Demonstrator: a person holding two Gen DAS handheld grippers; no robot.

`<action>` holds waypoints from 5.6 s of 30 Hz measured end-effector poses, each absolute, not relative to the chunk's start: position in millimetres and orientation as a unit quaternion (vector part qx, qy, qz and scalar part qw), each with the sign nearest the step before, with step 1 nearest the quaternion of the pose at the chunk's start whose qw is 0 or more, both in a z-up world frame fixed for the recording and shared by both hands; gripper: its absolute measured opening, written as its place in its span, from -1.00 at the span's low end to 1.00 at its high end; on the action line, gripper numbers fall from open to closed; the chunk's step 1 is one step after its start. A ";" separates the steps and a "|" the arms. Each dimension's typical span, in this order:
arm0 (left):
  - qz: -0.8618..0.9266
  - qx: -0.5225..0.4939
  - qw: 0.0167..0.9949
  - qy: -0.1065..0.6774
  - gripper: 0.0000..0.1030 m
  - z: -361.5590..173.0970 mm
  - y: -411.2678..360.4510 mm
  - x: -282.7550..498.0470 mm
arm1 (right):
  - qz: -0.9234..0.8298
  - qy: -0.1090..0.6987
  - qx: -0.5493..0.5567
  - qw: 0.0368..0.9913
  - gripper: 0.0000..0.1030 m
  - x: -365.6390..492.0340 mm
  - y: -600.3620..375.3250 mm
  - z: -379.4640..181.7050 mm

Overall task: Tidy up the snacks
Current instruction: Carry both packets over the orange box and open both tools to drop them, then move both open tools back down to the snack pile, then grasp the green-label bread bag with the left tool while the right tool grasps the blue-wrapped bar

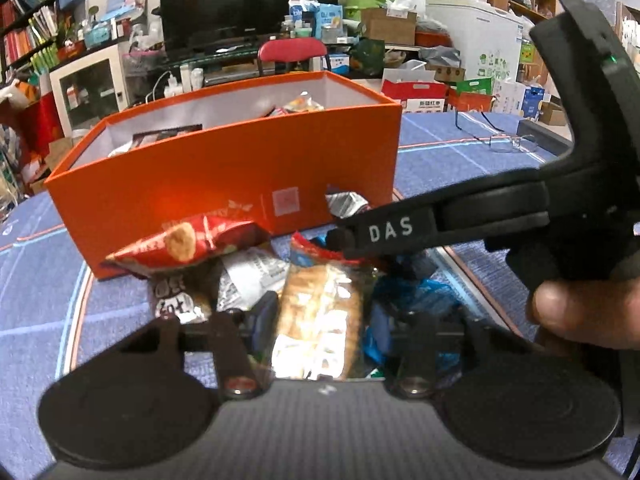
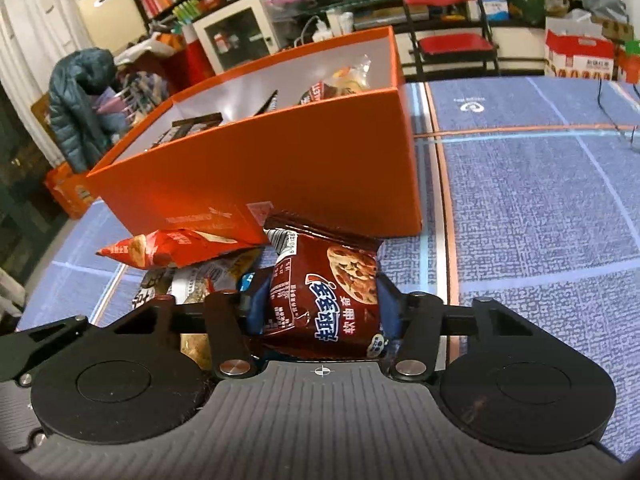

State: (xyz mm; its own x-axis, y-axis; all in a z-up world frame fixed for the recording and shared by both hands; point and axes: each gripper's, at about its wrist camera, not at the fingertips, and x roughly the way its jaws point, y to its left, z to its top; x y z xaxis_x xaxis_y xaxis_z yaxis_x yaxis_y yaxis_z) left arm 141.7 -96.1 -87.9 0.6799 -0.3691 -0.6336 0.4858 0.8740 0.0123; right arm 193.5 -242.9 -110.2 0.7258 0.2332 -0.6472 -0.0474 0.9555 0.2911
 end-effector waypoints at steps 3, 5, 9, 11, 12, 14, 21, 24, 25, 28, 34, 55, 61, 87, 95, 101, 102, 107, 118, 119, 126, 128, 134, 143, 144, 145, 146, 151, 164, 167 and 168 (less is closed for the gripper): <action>-0.238 0.078 0.910 0.330 -0.18 -87.7 -93.0 142.6 | 0.077 0.360 0.121 0.922 -0.37 191.1 -239.2 -108.5; -0.238 0.067 0.909 0.335 -0.26 -86.5 -90.0 143.4 | 0.077 0.359 0.114 0.923 -0.37 189.2 -237.8 -107.9; -0.236 0.070 0.911 0.331 -0.28 -84.7 -90.1 141.8 | 0.073 0.352 0.081 0.930 -0.38 183.8 -229.8 -104.3; -0.233 0.072 0.913 0.328 -0.28 -83.2 -90.2 139.7 | 0.072 0.345 0.064 0.934 -0.39 181.4 -225.5 -100.6; -0.231 0.073 0.914 0.326 -0.28 -82.4 -90.1 139.2 | 0.071 0.340 0.055 0.936 -0.39 179.4 -223.1 -98.4; -0.225 0.074 0.916 0.324 -0.28 -81.4 -88.9 138.9 | 0.071 0.331 0.042 0.940 -0.39 176.0 -219.5 -94.6; -0.202 0.082 0.921 0.323 -0.28 -79.7 -86.9 139.3 | 0.047 0.294 -0.013 0.955 -0.39 166.0 -211.7 -82.1; -0.188 0.086 0.924 0.321 -0.28 -78.2 -86.2 139.0 | 0.028 0.279 -0.034 0.959 -0.39 160.9 -208.9 -77.9; -0.183 0.086 0.925 0.320 -0.28 -77.3 -85.8 139.1 | 0.023 0.274 -0.040 0.960 -0.39 159.1 -207.8 -76.4; -0.179 0.081 0.929 0.315 -0.28 -74.1 -83.5 139.5 | 0.015 0.265 -0.053 0.963 -0.39 156.1 -206.0 -73.1; -0.180 0.099 0.937 0.284 -0.29 -67.4 -85.1 130.6 | 0.009 0.246 -0.072 0.967 -0.39 146.2 -203.1 -63.1; -0.153 0.087 0.942 0.286 -0.28 -37.2 -66.8 136.2 | 0.001 0.217 -0.067 0.974 -0.38 127.0 -208.3 -32.0; -0.144 0.078 0.940 0.300 -0.28 -29.9 -56.3 152.6 | 0.007 0.211 -0.055 0.976 -0.38 130.8 -206.3 -12.3; -0.126 0.079 0.953 0.264 0.25 27.9 -13.3 249.6 | 0.001 0.204 -0.051 0.978 0.55 195.7 -206.7 28.8; -0.118 0.056 0.941 0.314 0.29 -40.8 3.2 162.1 | 0.012 0.284 -0.047 0.958 0.54 101.0 -201.3 -56.7; -0.099 0.028 0.927 0.360 0.32 -69.3 -25.1 122.3 | 0.012 0.309 -0.075 0.948 0.26 92.5 -184.0 -86.3; -0.098 0.028 0.927 0.361 0.32 -70.3 -29.1 119.9 | 0.011 0.313 -0.073 0.947 0.20 94.2 -183.3 -89.0; -0.075 0.010 0.926 0.370 0.33 -72.7 -37.8 120.0 | 0.017 0.331 -0.029 0.943 0.24 101.3 -192.2 -97.9; -0.041 0.008 0.932 0.360 0.35 -70.7 -40.8 124.1 | 0.056 0.334 0.015 0.941 0.33 109.7 -196.3 -103.6; -0.040 0.012 0.932 0.360 0.35 -70.8 -40.9 123.5 | 0.053 0.335 0.005 0.941 0.34 111.2 -195.3 -103.9; -0.045 0.017 0.928 0.370 0.36 -74.9 -53.0 124.3 | 0.059 0.361 -0.010 0.931 -0.11 113.9 -207.2 -114.5; -0.047 0.017 0.928 0.369 0.40 -75.9 -61.3 125.5 | 0.046 0.362 -0.014 0.931 -0.43 113.1 -215.7 -112.6; -0.029 0.023 0.930 0.366 1.00 -88.0 -80.2 130.1 | 0.038 0.363 -0.003 0.931 -0.46 108.2 -235.0 -111.4; -0.068 0.035 0.933 0.352 0.10 -104.1 -87.8 129.2 | 0.062 0.360 0.008 0.931 -0.75 108.9 -238.7 -110.9; -0.077 0.035 0.932 0.353 0.06 -102.7 -89.1 129.0 | 0.063 0.360 0.011 0.931 -0.76 108.4 -239.8 -111.1; -0.080 0.034 0.931 0.355 0.03 -102.1 -90.0 130.0 | 0.063 0.360 0.013 0.931 -0.76 107.8 -240.6 -110.9; -0.087 0.034 0.930 0.356 0.01 -101.8 -90.1 130.7 | 0.064 0.360 0.012 0.931 -0.77 107.3 -240.7 -111.0; -0.108 0.016 0.927 0.359 -0.03 -100.5 -83.0 128.5 | 0.062 0.360 0.015 0.931 -0.78 106.4 -242.4 -109.8; -0.144 0.012 0.935 0.325 -0.03 -68.1 -66.9 102.0 | 0.072 0.339 -0.003 0.938 -0.90 97.7 -238.6 -95.7; -0.149 0.012 0.940 0.308 -0.03 -54.9 -62.1 98.0 | 0.067 0.322 -0.017 0.944 -0.90 92.5 -235.8 -86.4; -0.151 0.013 0.941 0.303 -0.03 -49.8 -60.4 97.1 | 0.066 0.313 -0.019 0.947 -0.91 90.3 -234.9 -81.5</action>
